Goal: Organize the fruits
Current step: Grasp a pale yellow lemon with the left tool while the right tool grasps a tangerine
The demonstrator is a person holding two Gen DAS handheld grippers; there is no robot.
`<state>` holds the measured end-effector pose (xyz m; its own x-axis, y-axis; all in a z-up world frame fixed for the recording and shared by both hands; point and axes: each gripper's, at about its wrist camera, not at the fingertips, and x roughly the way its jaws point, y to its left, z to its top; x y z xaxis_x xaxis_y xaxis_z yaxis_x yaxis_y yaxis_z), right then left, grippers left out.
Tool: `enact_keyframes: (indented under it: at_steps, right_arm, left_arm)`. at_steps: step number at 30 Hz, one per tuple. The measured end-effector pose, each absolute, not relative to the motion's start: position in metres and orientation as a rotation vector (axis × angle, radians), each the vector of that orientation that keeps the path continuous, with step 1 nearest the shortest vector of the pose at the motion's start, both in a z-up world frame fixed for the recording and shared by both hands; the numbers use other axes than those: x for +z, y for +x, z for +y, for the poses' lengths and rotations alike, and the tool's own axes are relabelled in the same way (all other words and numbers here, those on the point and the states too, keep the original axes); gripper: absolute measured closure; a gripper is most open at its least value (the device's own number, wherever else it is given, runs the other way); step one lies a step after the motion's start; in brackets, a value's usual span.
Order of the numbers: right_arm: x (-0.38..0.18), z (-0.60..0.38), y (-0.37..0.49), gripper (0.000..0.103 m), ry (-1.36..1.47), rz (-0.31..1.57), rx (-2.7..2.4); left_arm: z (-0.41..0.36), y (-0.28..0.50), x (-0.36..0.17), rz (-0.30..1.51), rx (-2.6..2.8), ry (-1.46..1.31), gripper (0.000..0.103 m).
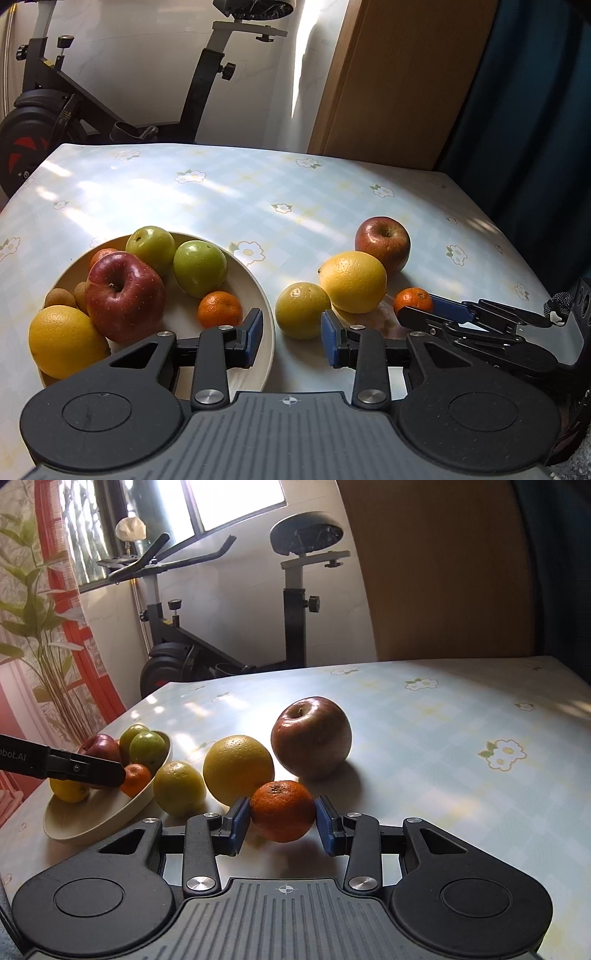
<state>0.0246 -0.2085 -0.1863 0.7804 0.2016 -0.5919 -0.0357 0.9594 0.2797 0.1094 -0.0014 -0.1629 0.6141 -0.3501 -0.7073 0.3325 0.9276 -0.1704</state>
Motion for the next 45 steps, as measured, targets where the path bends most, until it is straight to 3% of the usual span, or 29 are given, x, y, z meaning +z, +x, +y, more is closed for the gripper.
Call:
enact_keyframes:
  at_steps: [45]
  right_arm:
    - [-0.188, -0.191, 0.023, 0.067, 0.168, 0.673, 0.185]
  left_arm:
    - [-0.056, 0.156, -0.192, 0.854, -0.482, 0.246, 0.057]
